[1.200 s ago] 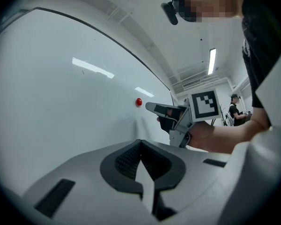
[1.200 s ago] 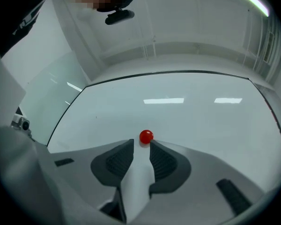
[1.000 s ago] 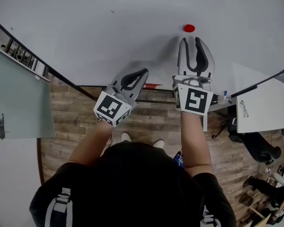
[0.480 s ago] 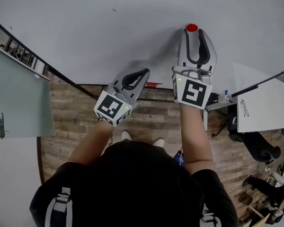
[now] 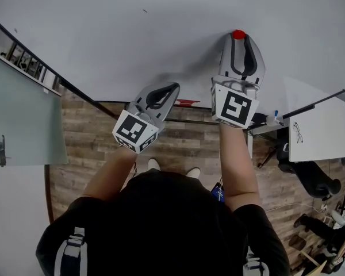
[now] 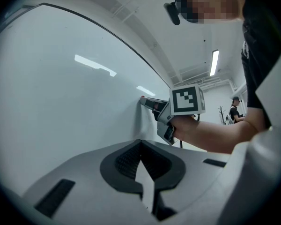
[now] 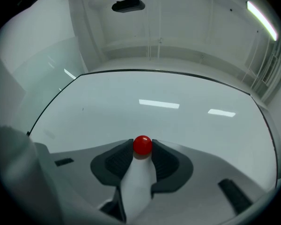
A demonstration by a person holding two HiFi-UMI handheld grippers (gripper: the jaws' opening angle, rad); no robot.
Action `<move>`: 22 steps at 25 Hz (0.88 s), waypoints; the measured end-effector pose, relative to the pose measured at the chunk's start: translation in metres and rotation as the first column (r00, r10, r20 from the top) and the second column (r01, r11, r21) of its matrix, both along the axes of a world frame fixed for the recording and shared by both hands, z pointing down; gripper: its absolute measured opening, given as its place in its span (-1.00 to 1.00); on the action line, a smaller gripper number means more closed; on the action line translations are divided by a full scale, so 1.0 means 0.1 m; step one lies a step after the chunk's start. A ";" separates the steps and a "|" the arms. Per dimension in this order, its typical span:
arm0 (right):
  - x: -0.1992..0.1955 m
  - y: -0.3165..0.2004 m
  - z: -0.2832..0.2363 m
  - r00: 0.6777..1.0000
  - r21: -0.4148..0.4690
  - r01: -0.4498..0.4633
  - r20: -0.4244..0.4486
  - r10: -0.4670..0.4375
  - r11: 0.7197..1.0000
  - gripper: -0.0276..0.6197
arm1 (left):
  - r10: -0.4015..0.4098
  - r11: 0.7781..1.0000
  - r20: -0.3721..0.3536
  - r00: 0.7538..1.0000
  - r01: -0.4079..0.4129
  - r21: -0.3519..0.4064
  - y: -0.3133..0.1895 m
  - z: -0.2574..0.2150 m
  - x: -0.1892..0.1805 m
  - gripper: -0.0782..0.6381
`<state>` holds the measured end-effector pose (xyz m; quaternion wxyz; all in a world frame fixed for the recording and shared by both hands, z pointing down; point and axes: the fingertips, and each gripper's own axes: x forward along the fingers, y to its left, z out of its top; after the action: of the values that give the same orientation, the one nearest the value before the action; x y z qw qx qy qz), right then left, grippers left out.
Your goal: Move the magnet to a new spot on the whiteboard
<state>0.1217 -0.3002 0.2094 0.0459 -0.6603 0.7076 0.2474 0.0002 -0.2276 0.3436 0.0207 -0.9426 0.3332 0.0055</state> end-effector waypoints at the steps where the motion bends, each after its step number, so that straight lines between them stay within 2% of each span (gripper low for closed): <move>1: 0.00 0.00 0.00 1.000 0.000 -0.002 0.004 0.002 1.000 -0.57 | -0.001 1.000 -0.001 1.000 0.001 -0.001 -0.01 0.00 -0.01 -0.77; 9: 0.03 0.01 0.04 1.000 -0.020 0.009 0.019 -0.008 1.000 -0.56 | -0.008 1.000 -0.004 1.000 0.008 -0.005 -0.01 0.03 -0.06 -0.77; 13: 0.02 0.13 0.02 1.000 0.017 0.017 0.001 -0.017 1.000 -0.56 | -0.007 1.000 -0.001 1.000 0.007 -0.006 0.01 0.04 -0.06 -0.77; 17: -0.02 0.25 0.01 0.998 0.010 0.061 -0.005 -0.061 0.998 -0.56 | -0.006 1.000 0.004 1.000 0.006 0.000 0.03 0.03 -0.04 -0.77; 22: -0.08 0.40 0.17 0.988 -0.057 0.151 0.036 -0.149 0.987 -0.55 | -0.005 1.000 0.016 1.000 0.005 0.024 0.05 -0.01 -0.03 -0.77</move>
<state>0.1140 -0.2598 0.2260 0.0557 -0.6100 0.7616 0.2116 -0.0031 -0.2228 0.3430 0.0348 -0.9415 0.3353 0.0018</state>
